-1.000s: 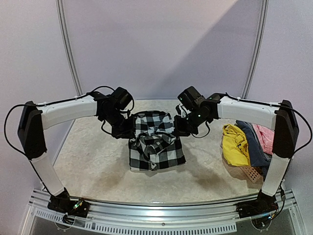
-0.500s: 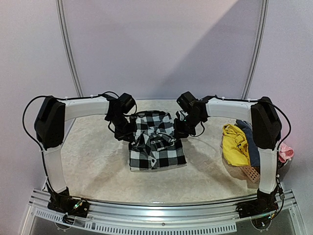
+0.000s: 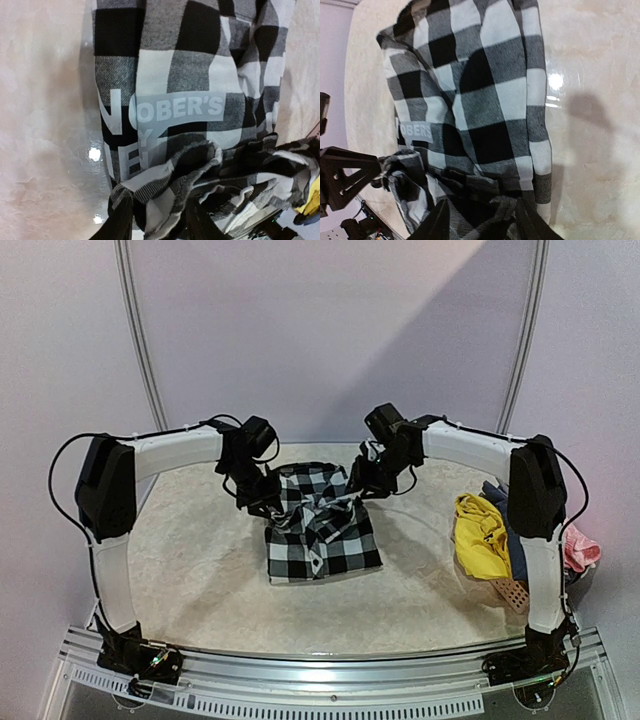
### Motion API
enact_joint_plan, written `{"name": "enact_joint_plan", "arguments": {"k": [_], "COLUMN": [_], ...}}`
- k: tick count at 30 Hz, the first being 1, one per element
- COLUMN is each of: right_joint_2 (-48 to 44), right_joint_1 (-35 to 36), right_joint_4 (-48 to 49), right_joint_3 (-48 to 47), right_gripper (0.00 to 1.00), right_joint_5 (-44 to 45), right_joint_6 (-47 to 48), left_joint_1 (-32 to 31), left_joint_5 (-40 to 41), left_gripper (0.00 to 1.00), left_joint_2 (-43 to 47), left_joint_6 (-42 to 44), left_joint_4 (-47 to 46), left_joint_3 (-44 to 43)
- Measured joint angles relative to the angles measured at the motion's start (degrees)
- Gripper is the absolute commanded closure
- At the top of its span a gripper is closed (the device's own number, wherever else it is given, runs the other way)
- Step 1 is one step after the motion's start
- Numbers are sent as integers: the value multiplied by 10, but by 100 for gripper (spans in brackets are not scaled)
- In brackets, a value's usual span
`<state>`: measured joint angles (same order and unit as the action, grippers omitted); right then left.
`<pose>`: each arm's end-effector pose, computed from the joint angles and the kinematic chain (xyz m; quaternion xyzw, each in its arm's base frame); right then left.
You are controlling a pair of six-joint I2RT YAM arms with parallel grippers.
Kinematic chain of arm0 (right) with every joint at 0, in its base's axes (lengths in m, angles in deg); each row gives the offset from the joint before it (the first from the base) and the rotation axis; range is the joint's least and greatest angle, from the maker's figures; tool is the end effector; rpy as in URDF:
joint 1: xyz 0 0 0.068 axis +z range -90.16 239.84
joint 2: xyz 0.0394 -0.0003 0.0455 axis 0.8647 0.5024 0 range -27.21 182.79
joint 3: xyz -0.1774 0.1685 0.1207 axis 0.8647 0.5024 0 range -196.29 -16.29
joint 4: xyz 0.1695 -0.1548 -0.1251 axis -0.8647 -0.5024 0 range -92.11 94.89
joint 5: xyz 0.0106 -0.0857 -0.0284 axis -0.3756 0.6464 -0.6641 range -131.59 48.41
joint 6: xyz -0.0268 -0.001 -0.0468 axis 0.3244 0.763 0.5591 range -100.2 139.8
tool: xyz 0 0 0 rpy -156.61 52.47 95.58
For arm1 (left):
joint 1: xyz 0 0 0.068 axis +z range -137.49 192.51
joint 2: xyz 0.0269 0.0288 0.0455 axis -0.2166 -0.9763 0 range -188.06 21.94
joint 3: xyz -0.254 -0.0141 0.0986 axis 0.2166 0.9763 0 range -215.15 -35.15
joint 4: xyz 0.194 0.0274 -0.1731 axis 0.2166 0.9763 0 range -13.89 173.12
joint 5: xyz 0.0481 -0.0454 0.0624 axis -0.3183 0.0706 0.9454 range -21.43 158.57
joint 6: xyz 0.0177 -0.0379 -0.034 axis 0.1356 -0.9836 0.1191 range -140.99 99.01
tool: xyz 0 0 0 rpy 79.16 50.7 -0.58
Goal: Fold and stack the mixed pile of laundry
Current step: Fold the rectangle-folded shirt at the center of the board, then smooth out the 2/3-rectangle-folded shirt at the center of the board.
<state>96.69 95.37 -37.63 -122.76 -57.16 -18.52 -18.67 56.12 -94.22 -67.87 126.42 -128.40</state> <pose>0.3796 0.2828 0.2228 -0.0117 0.9575 0.2590 0.1268 0.3527 -0.2224 0.2062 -0.1186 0.9764 -0.1747 0.0452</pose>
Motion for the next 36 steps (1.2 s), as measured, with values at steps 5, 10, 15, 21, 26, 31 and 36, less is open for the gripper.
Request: {"name": "enact_joint_plan", "arguments": {"k": [5,10,15,21,26,31,36], "right_joint_2": [-1,-33,-144,-314,-405,-430,-421], "right_joint_1": [-7,-9,-10,-7,9,48,82], "right_joint_4": [-19,-44,-40,9,62,104,138], "right_joint_3": [-72,-94,5,224,360,414,435], "right_gripper": [27,20,20,23,34,50,63], "right_joint_5": [9,34,50,50,49,46,42], "right_joint_6": [6,20,29,14,-11,-29,-33], "left_joint_1": [7,12,11,-25,-97,-146,-171], "left_joint_5": [13,39,73,93,92,87,81], "left_gripper": [37,29,31,38,45,53,65], "left_joint_2": [19,87,199,327,376,369,315], "left_joint_6": [7,29,39,50,57,60,63], "left_joint_4": [14,29,35,18,-17,-56,-84], "left_joint_3": [-20,-33,13,155,251,284,272]}}
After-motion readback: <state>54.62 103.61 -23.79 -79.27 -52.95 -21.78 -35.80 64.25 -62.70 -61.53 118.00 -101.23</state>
